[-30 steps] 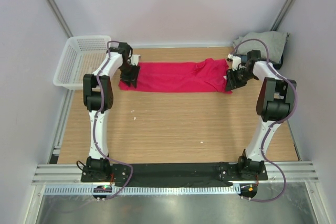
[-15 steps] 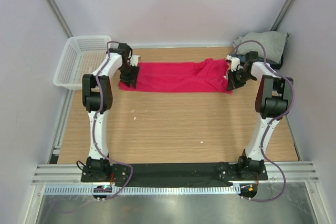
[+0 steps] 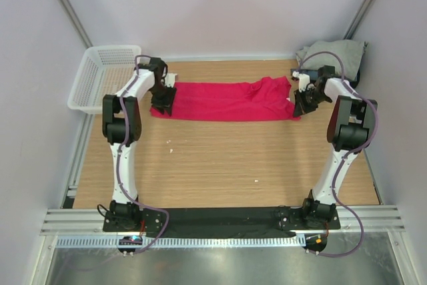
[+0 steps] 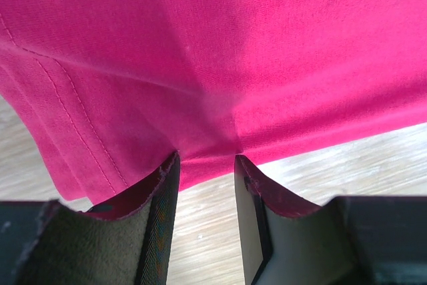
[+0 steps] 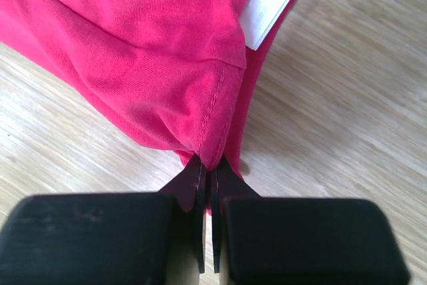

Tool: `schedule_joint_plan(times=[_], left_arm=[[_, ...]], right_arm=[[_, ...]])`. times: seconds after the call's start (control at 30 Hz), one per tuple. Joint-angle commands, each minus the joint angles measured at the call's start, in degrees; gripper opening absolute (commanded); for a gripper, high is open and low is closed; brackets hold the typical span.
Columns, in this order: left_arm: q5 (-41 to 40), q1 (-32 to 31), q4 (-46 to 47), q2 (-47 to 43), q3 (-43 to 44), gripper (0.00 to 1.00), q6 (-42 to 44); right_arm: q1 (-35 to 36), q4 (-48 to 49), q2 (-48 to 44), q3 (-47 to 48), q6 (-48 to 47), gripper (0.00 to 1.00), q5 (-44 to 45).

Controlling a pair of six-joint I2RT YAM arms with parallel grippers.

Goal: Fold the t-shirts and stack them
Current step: Fold the tshirt

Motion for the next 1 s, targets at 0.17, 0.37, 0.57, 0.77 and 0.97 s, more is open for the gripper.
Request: schedule_joint_plan(times=[0.17,0.37,0.57,0.77,0.97], left_arm=[[-1.7,0.7,-0.6,-5.6,-5.7,0.4,1.1],[0.7,0.6,-1.7,-12.8,-10.9,0.4,1.0],[1.9,0.7,-1.3,-19.7,-10.7,0.42,1.8],[0.1,0.5,-0.6,-12.6,-2.4,0.41,2.1],[-2.1,-0.5,-0.3,-1.5,7.2,0.39,3.2]], right_arm=[[-0.8,-2.3,-7.1,-2.0,-3.5,0.02,0.9],[-1.7,-5.4,-11.0,-3.1,-5.1,0.19,0.7],[-2.0,1.4,-19.4,-3.9,1.1,0.37,-0.6],[-1.0,7.2,-15.6,3.2,12.1,0.39,-4.0],[3.5,12.4,-7.6,7.5,19.8,0.38,-4.6]])
